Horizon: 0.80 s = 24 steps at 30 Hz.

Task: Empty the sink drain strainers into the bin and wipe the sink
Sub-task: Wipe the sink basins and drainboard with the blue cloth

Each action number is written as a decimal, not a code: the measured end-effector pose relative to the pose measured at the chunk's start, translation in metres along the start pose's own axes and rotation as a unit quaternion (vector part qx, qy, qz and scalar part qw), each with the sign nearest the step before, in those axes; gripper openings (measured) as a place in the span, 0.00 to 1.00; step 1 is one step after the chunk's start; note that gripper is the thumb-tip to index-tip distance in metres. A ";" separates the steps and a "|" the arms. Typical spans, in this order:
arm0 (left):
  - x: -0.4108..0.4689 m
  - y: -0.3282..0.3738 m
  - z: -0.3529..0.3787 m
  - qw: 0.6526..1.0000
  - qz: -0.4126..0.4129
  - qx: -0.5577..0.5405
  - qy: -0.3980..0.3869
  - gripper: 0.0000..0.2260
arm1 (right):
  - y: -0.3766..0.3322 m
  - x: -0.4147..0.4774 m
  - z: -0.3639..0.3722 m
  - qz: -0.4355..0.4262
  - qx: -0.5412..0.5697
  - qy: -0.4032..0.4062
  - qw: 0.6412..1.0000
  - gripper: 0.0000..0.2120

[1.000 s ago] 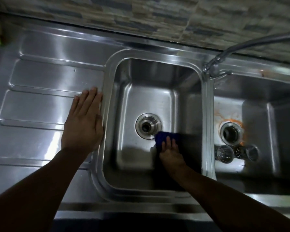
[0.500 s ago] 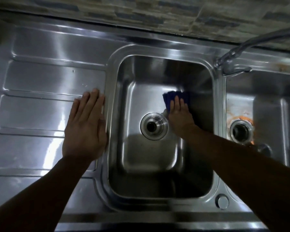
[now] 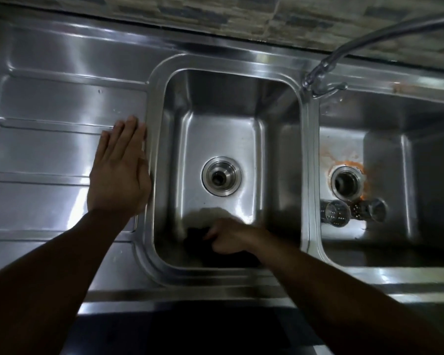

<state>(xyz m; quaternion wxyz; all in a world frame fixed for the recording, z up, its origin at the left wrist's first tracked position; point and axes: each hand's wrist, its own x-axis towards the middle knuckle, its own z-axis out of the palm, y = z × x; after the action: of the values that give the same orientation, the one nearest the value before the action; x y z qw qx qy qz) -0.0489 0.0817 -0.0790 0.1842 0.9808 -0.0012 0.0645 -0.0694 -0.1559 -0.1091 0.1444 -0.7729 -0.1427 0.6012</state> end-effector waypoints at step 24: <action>0.001 -0.004 0.001 1.000 -0.006 0.001 -0.025 0.25 | 0.051 0.004 -0.141 0.166 -0.473 0.219 0.837 0.20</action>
<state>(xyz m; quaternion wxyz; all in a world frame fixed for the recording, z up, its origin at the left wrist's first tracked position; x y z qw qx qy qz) -0.0477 0.0845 -0.0814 0.1835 0.9822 0.0005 0.0391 0.0706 -0.2089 -0.0995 -0.3131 -0.8710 -0.2432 0.2902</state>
